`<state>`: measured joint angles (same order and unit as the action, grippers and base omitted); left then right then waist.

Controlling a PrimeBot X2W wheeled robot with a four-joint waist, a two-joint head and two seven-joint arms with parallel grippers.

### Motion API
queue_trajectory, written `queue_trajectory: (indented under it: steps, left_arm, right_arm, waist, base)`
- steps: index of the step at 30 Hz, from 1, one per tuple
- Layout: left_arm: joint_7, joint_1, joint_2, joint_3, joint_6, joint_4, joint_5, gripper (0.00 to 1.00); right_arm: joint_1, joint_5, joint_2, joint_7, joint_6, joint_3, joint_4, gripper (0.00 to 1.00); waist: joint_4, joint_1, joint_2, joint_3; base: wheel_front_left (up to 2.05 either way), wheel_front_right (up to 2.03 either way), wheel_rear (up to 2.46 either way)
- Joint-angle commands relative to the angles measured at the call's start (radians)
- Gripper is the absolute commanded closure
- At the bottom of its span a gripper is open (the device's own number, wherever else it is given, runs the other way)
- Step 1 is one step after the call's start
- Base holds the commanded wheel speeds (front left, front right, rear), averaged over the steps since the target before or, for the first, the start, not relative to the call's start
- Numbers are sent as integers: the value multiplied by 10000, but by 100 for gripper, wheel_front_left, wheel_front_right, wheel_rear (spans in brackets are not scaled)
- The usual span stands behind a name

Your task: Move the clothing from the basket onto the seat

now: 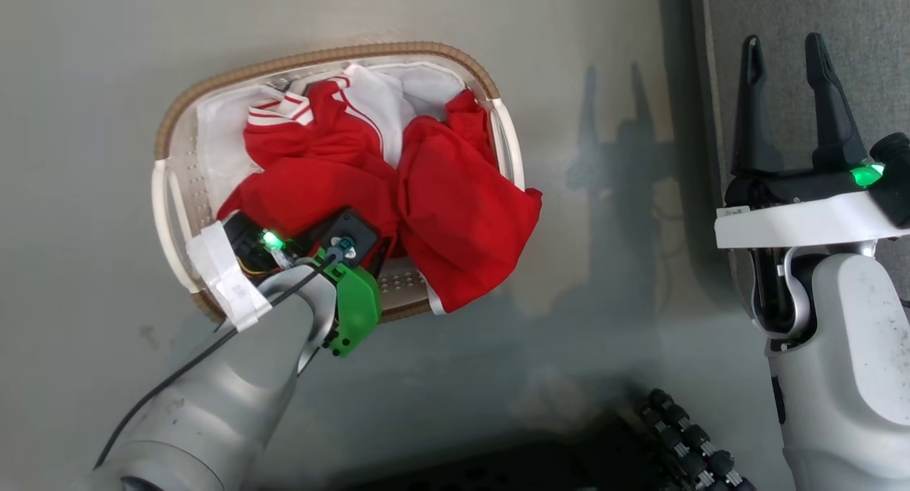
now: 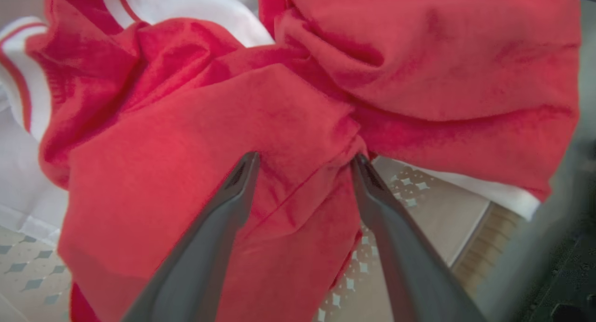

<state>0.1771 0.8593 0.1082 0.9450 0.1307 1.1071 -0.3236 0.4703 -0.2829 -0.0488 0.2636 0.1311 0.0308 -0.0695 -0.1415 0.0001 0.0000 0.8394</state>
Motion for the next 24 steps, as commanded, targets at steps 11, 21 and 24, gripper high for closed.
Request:
queue_trajectory:
  steps: [11, 21, 24]
  left_arm:
    - [281, 745, 31, -3, -531, 1156, -221, 37]
    - [805, 434, -99, -370, -498, 1136, -738, 100]
    - [871, 284, -109, -595, -472, 941, -914, 100]
  right_arm:
    - [203, -260, -31, 19, -6, -32, -2, 0]
    - [12, -158, -32, 19, -6, -24, -182, 0]
    - [-126, -56, -32, 19, -6, 70, -267, 0]
  waist:
    - [-442, -1, 0, 425]
    - [-402, -1, 0, -93]
    - [-293, -1, 0, -462]
  base:
    - [0, 0, 0]
    - [0, 0, 0]
    - [0, 0, 0]
